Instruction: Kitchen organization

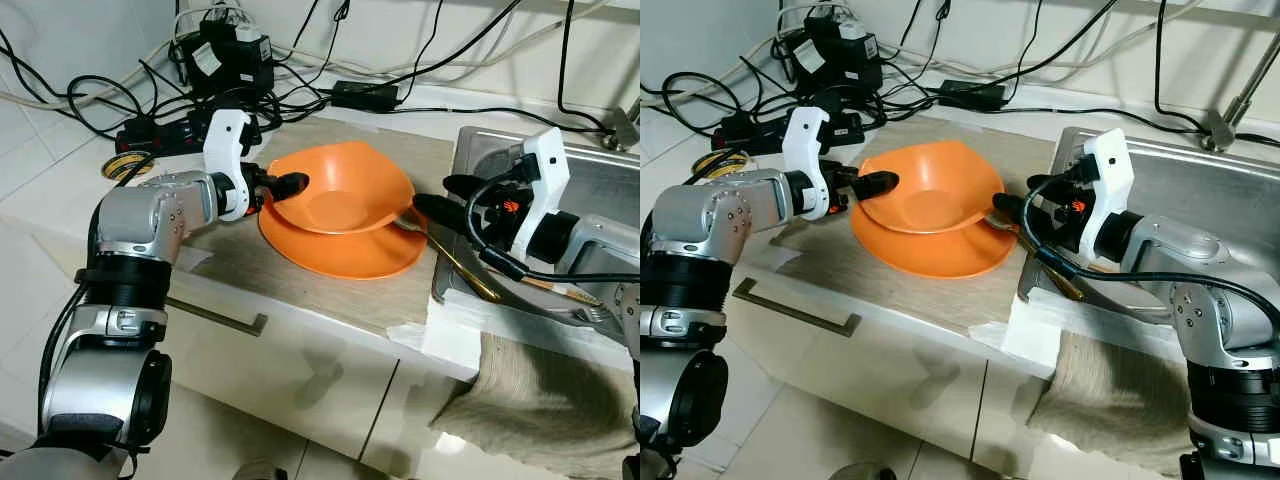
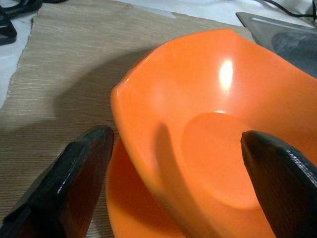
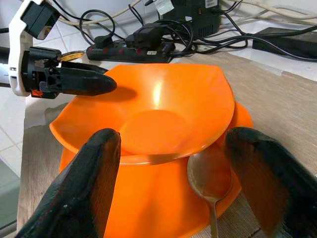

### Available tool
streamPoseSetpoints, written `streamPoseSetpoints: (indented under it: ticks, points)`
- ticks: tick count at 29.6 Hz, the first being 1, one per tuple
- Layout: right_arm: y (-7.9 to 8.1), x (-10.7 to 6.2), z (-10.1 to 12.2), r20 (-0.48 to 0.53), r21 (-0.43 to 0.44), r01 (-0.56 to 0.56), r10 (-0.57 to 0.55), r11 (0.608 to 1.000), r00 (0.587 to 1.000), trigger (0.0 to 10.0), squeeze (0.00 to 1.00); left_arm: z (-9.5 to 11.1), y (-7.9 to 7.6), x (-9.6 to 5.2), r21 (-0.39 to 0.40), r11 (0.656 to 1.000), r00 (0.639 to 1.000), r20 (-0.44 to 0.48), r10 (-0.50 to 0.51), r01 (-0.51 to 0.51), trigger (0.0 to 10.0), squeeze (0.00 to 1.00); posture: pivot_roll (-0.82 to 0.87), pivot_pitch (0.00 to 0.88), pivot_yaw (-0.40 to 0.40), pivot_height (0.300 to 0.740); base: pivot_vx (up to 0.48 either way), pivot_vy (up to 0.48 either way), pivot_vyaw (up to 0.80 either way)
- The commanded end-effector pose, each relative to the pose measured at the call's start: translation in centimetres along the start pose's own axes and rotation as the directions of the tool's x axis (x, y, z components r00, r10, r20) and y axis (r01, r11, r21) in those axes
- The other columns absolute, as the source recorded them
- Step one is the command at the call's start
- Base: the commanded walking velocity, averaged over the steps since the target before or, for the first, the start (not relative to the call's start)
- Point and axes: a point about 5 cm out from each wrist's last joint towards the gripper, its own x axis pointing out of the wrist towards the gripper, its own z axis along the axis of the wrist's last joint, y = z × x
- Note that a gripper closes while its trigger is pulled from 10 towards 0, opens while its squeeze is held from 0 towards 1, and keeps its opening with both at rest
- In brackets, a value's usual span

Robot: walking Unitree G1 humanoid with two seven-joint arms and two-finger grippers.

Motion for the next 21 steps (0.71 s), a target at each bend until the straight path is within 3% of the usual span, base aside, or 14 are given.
streamPoseSetpoints:
  ticks: [1,6,7,8,9,10,15,17,18,21]
  points:
    - [0.07,-0.08,0.20,0.003,-0.016,-0.001,0.001,1.000,1.000,10.0,0.00,0.64,-0.12,0.04,0.044,0.999,1.000,0.003,0.012,-0.012,10.0,0.00,-0.02,0.000,0.039,0.740,0.000,0.000,0.00]
    - [0.06,-0.09,0.20,0.003,-0.017,-0.001,0.001,1.000,1.000,10.0,0.00,0.34,-0.27,0.19,0.085,0.996,1.000,-0.007,0.016,-0.015,10.0,0.00,-0.02,0.000,0.038,0.740,0.000,0.000,0.00]
    - [0.05,-0.07,0.18,0.002,-0.017,-0.001,0.001,1.000,1.000,10.0,0.00,0.29,-0.29,0.20,0.091,0.996,1.000,-0.009,0.016,-0.015,7.6,0.06,-0.02,0.000,0.036,0.740,0.000,0.000,0.00]
    - [0.05,-0.07,0.18,0.002,-0.017,-0.001,0.001,1.000,1.000,10.0,0.00,0.29,-0.29,0.20,0.091,0.996,1.000,-0.009,0.016,-0.015,7.6,0.06,-0.02,0.000,0.036,0.740,0.000,0.000,0.00]
    - [0.05,-0.06,0.18,0.002,-0.017,-0.001,0.001,1.000,1.000,10.0,0.00,0.27,-0.32,0.22,0.092,0.996,1.000,-0.009,0.012,-0.011,0.4,0.20,-0.02,0.000,0.036,0.740,0.000,0.000,0.00]
    - [0.05,-0.05,0.17,0.001,-0.018,-0.002,0.002,1.000,1.000,10.0,0.00,0.26,-0.33,0.21,0.110,0.994,1.000,-0.008,0.013,-0.012,0.0,0.22,-0.02,0.000,0.036,0.740,0.000,0.000,0.00]
    - [0.07,0.01,0.17,0.001,-0.017,-0.003,0.003,1.000,1.000,10.0,0.00,0.15,-0.42,0.25,0.121,0.993,1.000,-0.010,0.008,-0.007,0.0,0.21,-0.02,0.000,0.036,0.740,0.000,0.000,0.00]
    - [0.10,0.03,0.16,0.000,-0.017,-0.004,0.004,1.000,1.000,10.0,0.00,0.11,-0.47,0.28,0.120,0.993,1.000,-0.011,0.001,0.001,0.0,0.12,-0.02,0.000,0.035,0.740,0.000,0.000,0.00]
    - [0.10,0.03,0.16,0.000,-0.017,-0.004,0.004,1.000,1.000,10.0,0.00,0.11,-0.49,0.29,0.120,0.993,1.000,-0.011,-0.003,0.005,0.0,0.00,-0.02,0.000,0.035,0.740,0.000,0.000,0.00]
    - [0.10,0.01,0.17,0.000,-0.016,-0.004,0.004,1.000,1.000,10.0,0.00,0.07,-0.56,0.31,0.124,0.992,1.000,-0.017,-0.015,0.017,0.0,0.00,-0.02,0.000,0.035,0.740,0.000,0.000,0.00]
